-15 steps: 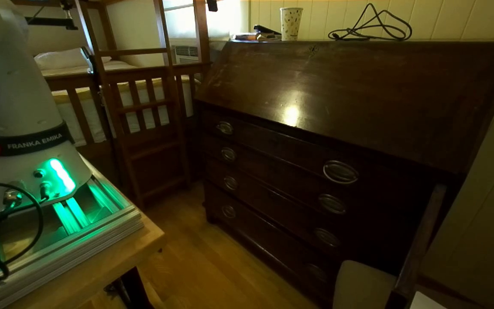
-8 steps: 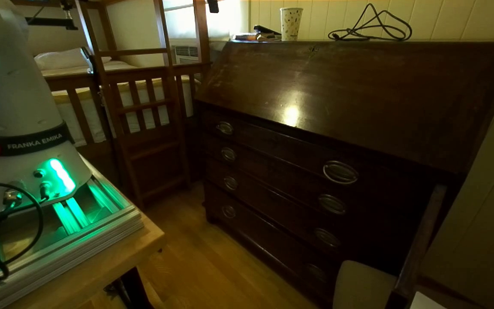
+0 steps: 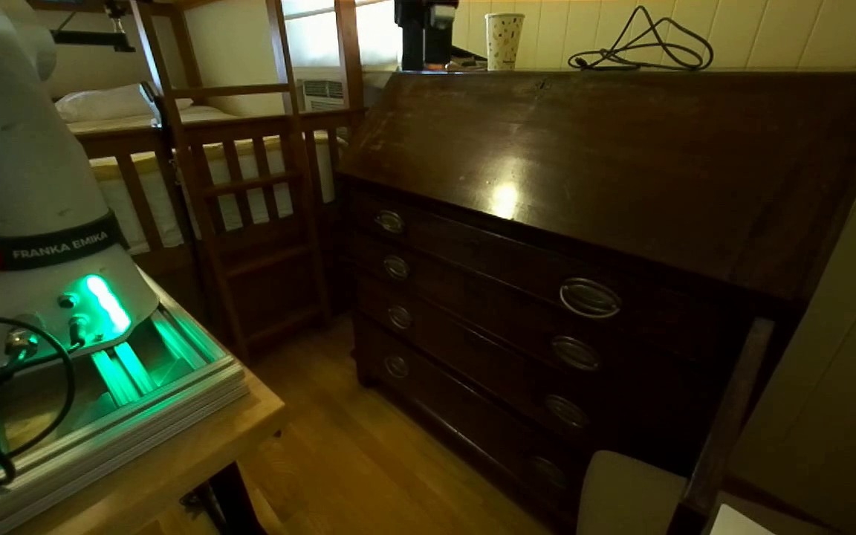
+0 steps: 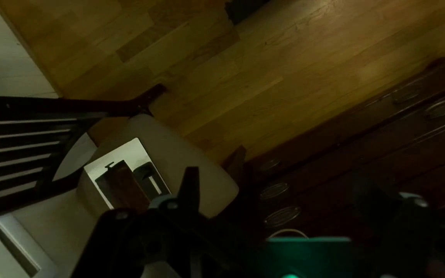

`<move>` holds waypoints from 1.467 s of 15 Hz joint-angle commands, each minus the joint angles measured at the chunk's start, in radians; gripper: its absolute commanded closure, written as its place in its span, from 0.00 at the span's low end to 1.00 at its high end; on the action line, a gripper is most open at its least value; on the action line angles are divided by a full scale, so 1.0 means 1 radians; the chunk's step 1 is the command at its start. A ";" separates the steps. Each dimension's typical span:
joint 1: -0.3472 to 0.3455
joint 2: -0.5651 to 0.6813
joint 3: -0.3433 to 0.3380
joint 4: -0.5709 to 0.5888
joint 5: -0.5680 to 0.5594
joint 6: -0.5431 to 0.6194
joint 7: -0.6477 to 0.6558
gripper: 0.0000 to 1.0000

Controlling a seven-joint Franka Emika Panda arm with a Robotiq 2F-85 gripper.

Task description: Move the wooden rail on the right backwards.

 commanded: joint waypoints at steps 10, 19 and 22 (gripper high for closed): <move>-0.070 0.292 -0.161 0.217 0.110 0.123 -0.450 0.00; -0.060 0.285 -0.140 0.202 0.113 0.126 -0.396 0.00; -0.064 0.338 -0.122 0.254 0.155 0.097 -0.434 0.00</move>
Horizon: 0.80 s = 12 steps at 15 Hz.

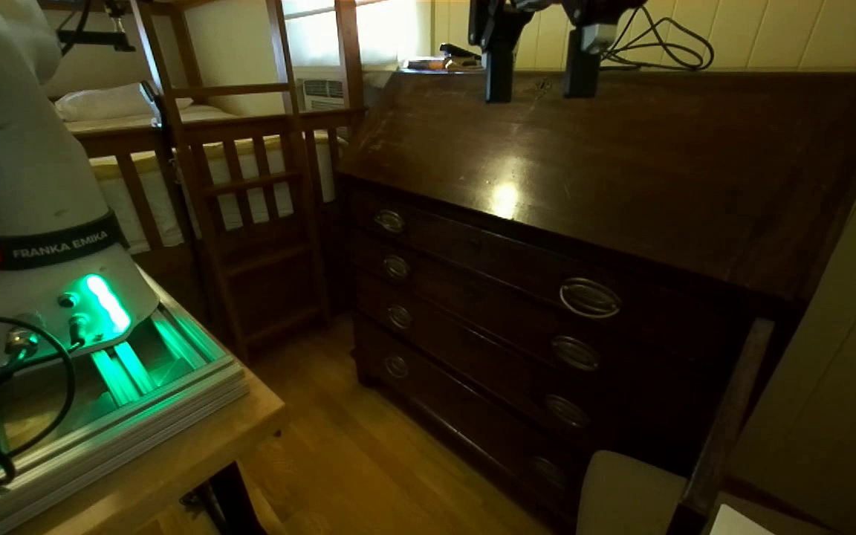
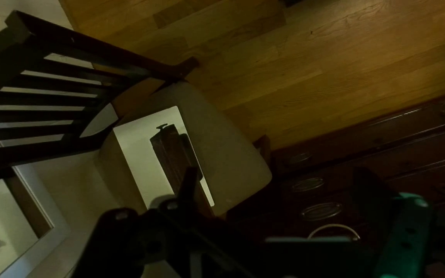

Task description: Move the wooden rail on the right backwards.

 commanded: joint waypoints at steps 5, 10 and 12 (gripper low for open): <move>-0.079 0.246 0.033 0.193 0.197 -0.022 -0.232 0.00; -0.261 0.502 0.136 0.442 0.290 -0.027 -0.431 0.00; -0.343 0.585 0.198 0.546 0.269 -0.042 -0.439 0.00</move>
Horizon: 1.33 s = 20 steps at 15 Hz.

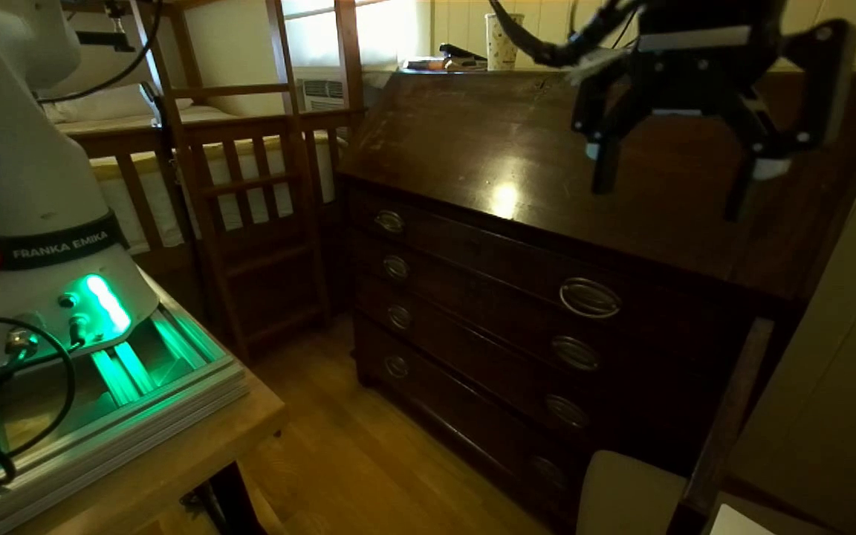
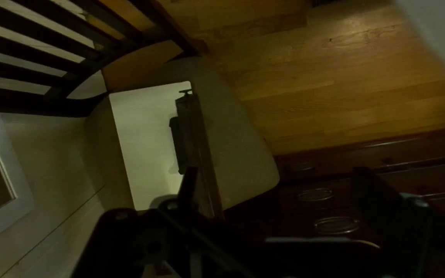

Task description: Move the wooden rail on the right backwards.

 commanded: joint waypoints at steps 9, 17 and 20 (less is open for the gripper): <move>-0.206 0.208 0.178 0.267 -0.037 -0.065 0.016 0.00; -0.283 0.251 0.259 0.285 0.002 0.084 -0.096 0.00; -0.341 0.298 0.321 0.312 0.009 0.125 -0.162 0.00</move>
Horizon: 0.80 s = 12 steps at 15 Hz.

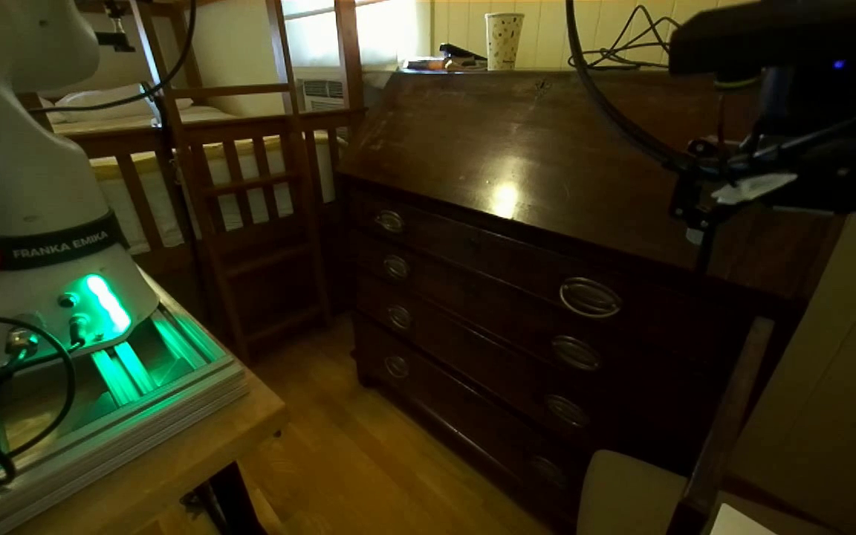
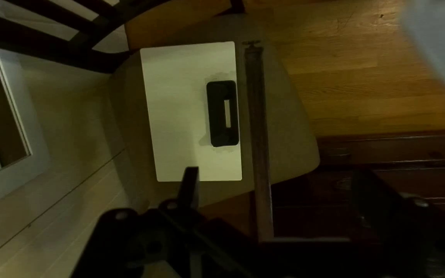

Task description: Move the wooden rail on the right backwards.

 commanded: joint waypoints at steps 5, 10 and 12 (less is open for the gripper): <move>-0.111 0.128 0.128 0.072 0.014 0.023 -0.133 0.00; -0.083 0.230 0.101 0.143 -0.044 0.034 -0.048 0.00; -0.082 0.269 0.100 0.169 -0.063 0.034 -0.049 0.00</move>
